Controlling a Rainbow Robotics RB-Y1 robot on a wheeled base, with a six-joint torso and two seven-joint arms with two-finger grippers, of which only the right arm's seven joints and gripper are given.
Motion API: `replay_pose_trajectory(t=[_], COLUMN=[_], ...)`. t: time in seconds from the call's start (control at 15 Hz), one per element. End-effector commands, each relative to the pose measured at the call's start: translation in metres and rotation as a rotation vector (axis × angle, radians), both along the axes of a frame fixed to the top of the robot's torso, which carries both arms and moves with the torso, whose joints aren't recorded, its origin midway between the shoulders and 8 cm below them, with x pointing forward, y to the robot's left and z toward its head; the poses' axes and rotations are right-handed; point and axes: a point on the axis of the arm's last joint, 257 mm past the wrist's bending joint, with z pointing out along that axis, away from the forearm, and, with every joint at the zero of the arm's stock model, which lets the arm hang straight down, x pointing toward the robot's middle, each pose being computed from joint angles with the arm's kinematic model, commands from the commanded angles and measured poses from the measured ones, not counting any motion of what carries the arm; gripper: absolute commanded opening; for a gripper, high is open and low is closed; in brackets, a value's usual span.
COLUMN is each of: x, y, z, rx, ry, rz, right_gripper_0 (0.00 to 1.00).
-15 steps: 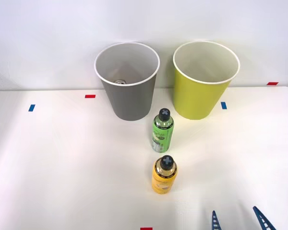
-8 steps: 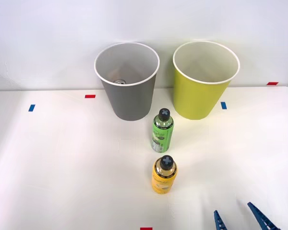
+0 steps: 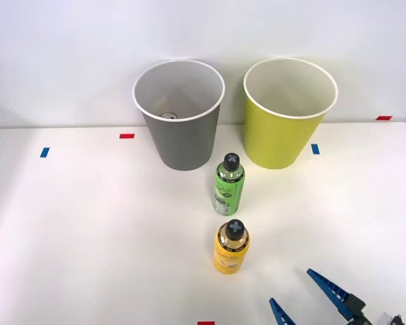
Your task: Put cans in the gray bin, plastic bottles in the light green bin
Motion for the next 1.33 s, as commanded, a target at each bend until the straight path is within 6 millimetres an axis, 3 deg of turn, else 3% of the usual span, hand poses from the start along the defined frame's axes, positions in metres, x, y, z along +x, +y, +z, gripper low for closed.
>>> replay_pose_trajectory(t=[0.07, 0.47, 0.8, 1.13, 1.33], x=[0.001, 0.019, 0.026, 0.048, 0.063], y=[0.029, 0.062, 0.077, 0.098, 0.100], z=[0.011, 0.034, 0.036, 0.036, 0.032], rx=[0.007, 0.028, -0.008, -0.072, -0.108], ry=[-0.054, -0.146, -0.177, -0.213, -0.203], rz=[0.077, 0.125, 0.144, 0.093, 0.065], right_gripper_0=[1.00, 1.00, 1.00, 1.00, 1.00])
